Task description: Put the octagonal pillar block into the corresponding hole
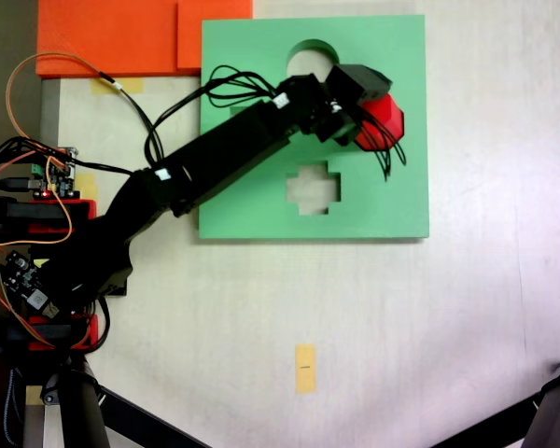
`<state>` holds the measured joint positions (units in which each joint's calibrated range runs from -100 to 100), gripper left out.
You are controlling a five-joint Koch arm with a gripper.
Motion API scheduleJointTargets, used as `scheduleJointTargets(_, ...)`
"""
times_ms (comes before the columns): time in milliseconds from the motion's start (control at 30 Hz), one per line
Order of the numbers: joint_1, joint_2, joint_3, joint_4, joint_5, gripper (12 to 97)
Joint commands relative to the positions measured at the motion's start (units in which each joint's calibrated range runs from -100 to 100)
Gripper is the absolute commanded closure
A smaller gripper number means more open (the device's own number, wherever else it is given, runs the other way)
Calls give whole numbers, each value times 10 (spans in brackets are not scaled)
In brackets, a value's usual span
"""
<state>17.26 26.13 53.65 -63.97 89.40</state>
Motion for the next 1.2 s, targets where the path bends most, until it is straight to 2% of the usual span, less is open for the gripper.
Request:
scheduleJointTargets(0,3,-6,28,55,4,706)
scheduleJointTargets(100,2,3,28,63,4,675)
scheduleJointTargets(333,2,28,28,78,-14,486)
scheduleJointTargets(467,2,28,26,74,-18,323)
scheduleJointTargets(567,2,21,28,67,-28,131)
scheduleJointTargets(733,1,-28,31,-1,-56,131)
scheduleJointTargets(900,2,-182,31,-89,-100,131)
scheduleJointTargets(1167,-14,-556,28,-253,-286,142)
